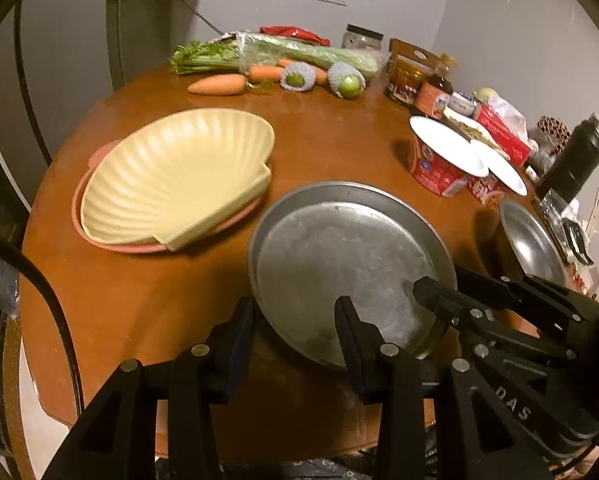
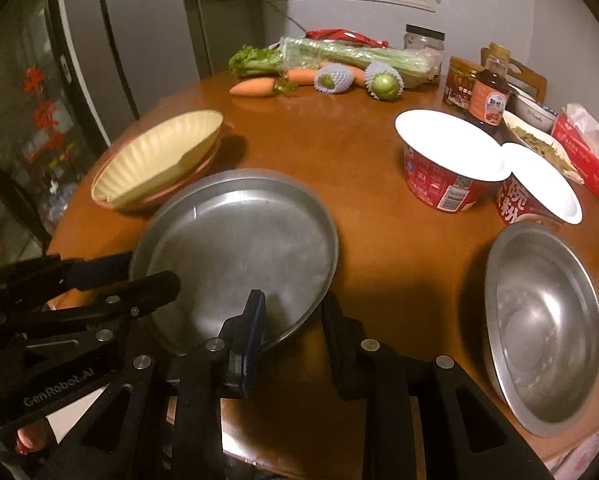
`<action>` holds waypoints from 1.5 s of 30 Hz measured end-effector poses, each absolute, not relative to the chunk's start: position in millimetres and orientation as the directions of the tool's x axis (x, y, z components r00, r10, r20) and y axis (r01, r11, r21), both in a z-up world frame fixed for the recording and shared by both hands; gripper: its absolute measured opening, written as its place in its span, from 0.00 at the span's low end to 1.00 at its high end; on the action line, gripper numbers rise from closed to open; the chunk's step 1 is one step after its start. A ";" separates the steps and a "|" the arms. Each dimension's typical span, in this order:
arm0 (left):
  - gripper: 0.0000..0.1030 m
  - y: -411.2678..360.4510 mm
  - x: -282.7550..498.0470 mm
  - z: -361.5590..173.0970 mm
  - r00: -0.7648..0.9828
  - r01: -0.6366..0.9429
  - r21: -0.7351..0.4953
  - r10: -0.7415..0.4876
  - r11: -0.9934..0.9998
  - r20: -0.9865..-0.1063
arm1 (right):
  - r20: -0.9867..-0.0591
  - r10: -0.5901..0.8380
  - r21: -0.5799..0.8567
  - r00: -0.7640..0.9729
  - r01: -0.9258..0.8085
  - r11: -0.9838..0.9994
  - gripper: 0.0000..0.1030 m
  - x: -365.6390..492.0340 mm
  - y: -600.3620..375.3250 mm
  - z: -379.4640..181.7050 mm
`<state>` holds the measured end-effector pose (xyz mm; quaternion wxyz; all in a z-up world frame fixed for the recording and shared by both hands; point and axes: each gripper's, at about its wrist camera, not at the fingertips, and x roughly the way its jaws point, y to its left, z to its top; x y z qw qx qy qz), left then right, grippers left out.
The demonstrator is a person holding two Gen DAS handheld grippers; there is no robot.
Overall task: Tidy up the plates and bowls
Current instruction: 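Move the left tool to the rim of the grey metal tray, then grasp the metal tray rim with the left tool and lift it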
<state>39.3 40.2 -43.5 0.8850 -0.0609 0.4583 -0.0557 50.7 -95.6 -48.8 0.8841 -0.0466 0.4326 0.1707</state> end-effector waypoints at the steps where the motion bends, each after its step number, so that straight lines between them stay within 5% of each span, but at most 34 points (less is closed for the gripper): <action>1: 0.41 40.7 40.5 -42.5 0.578 0.042 -0.162 -0.156 0.986 -0.801 | -0.777 0.263 0.070 0.571 -0.336 0.939 0.29 52.9 -96.1 -48.8; 14: 0.41 31.0 46.1 -49.2 0.585 0.048 -0.156 -0.155 0.987 -0.796 | -0.765 0.265 0.083 0.588 -0.318 0.945 0.29 61.2 -99.4 -54.7; 45: 0.41 69.4 34.6 27.0 0.724 -0.015 -0.098 -0.057 0.995 -0.688 | -0.640 0.335 0.029 0.692 -0.414 0.910 0.29 49.6 -63.5 25.4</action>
